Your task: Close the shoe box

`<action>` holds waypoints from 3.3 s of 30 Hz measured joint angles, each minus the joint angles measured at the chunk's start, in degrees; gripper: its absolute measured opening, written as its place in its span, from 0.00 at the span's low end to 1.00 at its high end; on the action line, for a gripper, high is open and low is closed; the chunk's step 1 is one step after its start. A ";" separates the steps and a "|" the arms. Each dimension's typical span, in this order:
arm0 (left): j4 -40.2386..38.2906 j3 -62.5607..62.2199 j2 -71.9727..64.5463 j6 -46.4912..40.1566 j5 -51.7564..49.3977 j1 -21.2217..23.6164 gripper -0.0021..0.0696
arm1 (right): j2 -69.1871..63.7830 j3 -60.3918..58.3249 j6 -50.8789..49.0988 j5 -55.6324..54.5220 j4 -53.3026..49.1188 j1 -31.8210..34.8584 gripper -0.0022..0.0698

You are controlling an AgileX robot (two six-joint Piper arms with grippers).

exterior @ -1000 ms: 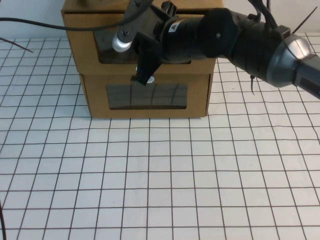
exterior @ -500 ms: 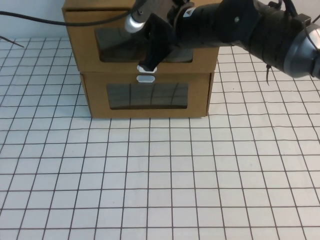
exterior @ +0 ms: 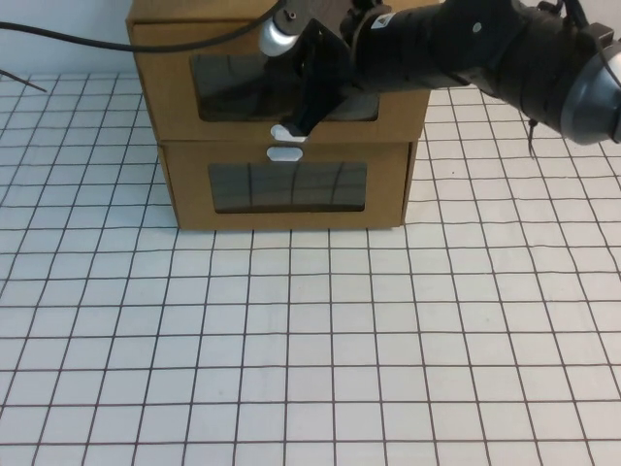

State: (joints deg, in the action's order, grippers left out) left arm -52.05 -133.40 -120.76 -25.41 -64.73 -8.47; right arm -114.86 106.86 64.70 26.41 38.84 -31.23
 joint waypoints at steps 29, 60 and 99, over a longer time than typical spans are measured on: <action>15.41 12.80 45.51 0.33 -7.85 0.00 0.03 | 36.03 -0.52 -28.41 28.99 -9.12 0.88 0.01; 20.79 114.24 105.66 0.75 45.33 0.00 0.03 | 102.45 -90.42 -48.08 -10.85 -27.69 0.88 0.01; 49.25 134.84 121.25 22.93 49.04 0.00 0.03 | 102.56 -91.03 -48.21 -10.46 -24.25 0.88 0.01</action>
State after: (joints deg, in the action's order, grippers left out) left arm -2.80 1.44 0.50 -2.48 -15.69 -8.47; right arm -12.30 15.82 16.49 15.94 14.59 -30.35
